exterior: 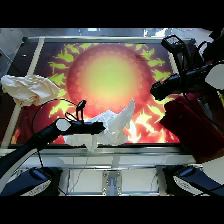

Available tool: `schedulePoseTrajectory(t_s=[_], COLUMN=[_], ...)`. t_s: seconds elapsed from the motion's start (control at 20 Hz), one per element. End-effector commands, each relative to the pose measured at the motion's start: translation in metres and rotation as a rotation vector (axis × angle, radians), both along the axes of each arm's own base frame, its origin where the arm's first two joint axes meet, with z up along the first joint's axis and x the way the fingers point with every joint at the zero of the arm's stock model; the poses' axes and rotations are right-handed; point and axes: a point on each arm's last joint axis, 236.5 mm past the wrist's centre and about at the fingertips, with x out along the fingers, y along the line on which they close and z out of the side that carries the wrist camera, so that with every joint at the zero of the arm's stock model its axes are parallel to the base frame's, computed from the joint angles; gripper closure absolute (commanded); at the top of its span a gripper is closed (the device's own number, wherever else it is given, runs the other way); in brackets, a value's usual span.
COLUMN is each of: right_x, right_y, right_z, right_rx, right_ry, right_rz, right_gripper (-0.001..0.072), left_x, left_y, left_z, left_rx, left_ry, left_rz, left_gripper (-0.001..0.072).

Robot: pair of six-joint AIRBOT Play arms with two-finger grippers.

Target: Fold the shirts.

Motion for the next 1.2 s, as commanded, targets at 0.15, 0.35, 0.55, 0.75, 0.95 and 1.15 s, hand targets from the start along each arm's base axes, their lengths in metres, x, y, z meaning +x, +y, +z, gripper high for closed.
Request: schedulePoseTrajectory(t_s=[0.15,0.35,0.55,0.75,0.95,1.15], right_x=[0.008,0.030,0.043,0.037,0.033,0.028], right_y=[0.003,0.040,0.048,0.063,0.067,0.034], right_z=[-0.061,-0.127,-0.192,-0.239,-0.243,-0.175], right_rx=[-0.040,0.071,0.041,0.069,0.076,-0.051], right_ry=[0.116,0.199,0.321,0.461,0.493,0.403], right_rz=[-0.002,-0.013,-0.031,-0.044,-0.041,0.007], right_gripper=[0.0224,0.0223,0.0224,0.0224,0.0700,0.0701], left_x=[0.011,0.014,0.013,0.012,0.018,0.050], left_y=[0.000,0.006,0.006,0.006,0.010,0.069], left_z=[0.013,0.039,0.048,0.048,0.052,0.102], left_rx=[-0.014,-0.009,-0.021,-0.021,-0.024,-0.011], left_ry=[-0.055,-0.167,-0.185,-0.185,-0.200,-0.369], left_rz=[0.021,-0.002,-0.007,-0.007,0.013,0.152], left_gripper=[0.0695,0.0695,0.0695,0.0695,0.0695,0.0695])
